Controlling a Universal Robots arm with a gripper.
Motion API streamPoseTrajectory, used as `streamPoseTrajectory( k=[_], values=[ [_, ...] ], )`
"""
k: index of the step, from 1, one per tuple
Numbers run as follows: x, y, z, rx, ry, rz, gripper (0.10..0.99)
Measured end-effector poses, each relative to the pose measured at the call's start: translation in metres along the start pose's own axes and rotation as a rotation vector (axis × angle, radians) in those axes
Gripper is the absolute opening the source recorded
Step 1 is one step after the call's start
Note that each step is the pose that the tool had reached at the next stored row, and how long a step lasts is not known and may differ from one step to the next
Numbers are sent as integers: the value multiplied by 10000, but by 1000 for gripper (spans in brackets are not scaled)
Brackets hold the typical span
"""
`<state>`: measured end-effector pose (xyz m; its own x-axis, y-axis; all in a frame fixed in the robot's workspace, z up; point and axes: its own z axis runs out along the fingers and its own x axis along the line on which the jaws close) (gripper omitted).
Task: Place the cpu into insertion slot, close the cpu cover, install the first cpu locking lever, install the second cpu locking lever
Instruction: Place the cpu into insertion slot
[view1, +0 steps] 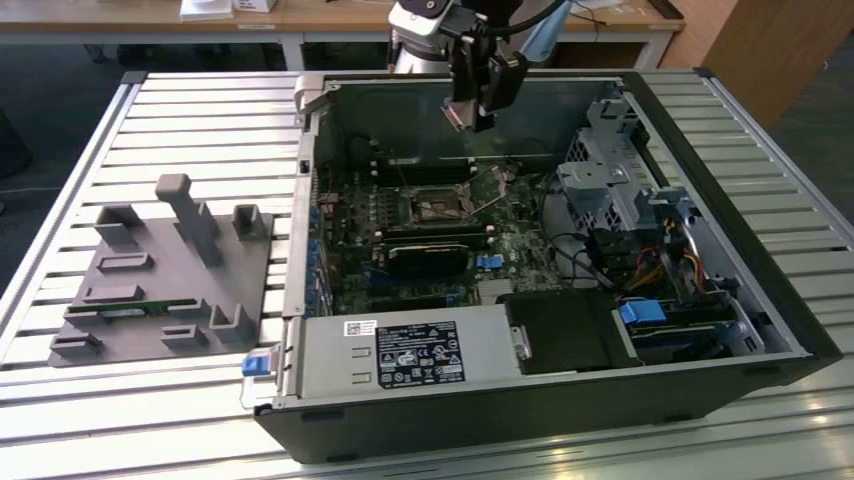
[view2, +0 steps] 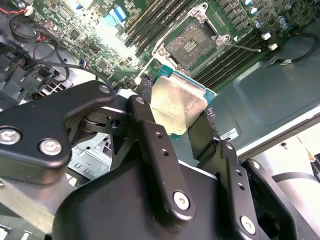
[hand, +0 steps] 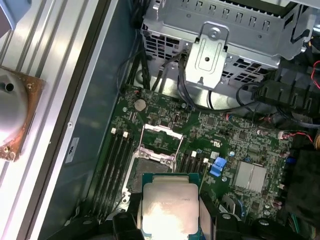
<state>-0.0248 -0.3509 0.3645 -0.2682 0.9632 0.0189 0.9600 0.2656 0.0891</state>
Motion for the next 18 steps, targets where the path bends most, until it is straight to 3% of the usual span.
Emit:
streamPoseTrajectory(
  k=[18],
  values=[
    [-1,-4,50,0,-5,53,541]
  ],
)
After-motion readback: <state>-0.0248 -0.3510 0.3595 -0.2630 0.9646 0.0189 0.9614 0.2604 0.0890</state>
